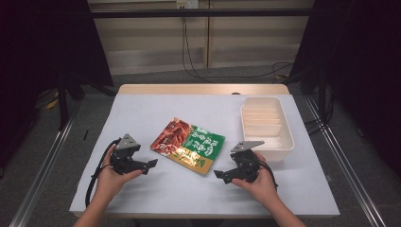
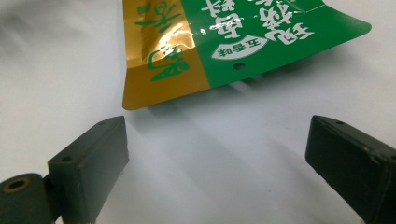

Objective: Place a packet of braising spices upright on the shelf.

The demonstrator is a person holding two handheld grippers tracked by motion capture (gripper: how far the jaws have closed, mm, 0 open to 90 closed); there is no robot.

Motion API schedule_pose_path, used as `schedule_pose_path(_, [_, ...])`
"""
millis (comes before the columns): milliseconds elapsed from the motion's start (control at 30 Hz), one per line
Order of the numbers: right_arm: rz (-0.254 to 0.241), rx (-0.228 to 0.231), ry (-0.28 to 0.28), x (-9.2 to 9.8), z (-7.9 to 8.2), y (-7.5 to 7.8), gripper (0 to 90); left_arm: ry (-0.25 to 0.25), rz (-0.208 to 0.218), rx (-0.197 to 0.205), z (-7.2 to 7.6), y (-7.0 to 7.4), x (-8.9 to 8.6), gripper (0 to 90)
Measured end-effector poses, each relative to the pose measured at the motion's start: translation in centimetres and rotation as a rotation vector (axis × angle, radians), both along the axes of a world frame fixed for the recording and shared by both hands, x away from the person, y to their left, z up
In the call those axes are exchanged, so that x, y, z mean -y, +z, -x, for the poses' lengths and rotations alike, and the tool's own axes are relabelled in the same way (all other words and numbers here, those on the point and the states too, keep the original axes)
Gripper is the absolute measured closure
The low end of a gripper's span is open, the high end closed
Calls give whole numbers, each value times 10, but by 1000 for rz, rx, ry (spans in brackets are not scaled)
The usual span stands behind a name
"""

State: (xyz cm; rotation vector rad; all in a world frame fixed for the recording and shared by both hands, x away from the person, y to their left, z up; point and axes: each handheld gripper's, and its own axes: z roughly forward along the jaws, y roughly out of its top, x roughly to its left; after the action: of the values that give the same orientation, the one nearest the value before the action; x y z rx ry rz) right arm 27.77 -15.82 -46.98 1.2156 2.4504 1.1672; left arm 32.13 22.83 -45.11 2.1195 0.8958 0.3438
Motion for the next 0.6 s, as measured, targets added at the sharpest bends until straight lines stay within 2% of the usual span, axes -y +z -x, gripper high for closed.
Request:
schedule_pose_path(67, [2, -1, 4, -1, 0, 0, 56, 3, 7, -13, 0, -1, -1, 90])
schedule_pose_path(133, [-13, -18, -5, -3, -1, 0, 57, 0, -18, -24, 0, -1, -1, 90])
schedule_pose_path(300, [-13, -30, -5, -8, -3, 1, 60, -18, -35, -22, 2, -2, 3, 90])
schedule_pose_path(367, [-29, -31, 1, -9, -4, 2, 70, -20, -35, -12, 3, -1, 2, 90])
schedule_pose_path(433, [-29, -34, 1, -11, -4, 3, 76, -20, -17, -14, 4, 0, 1, 95])
schedule_pose_path(600, [-47, -73, -14, -15, -6, 3, 94, -25, -20, -13, 9, 1, 2, 104])
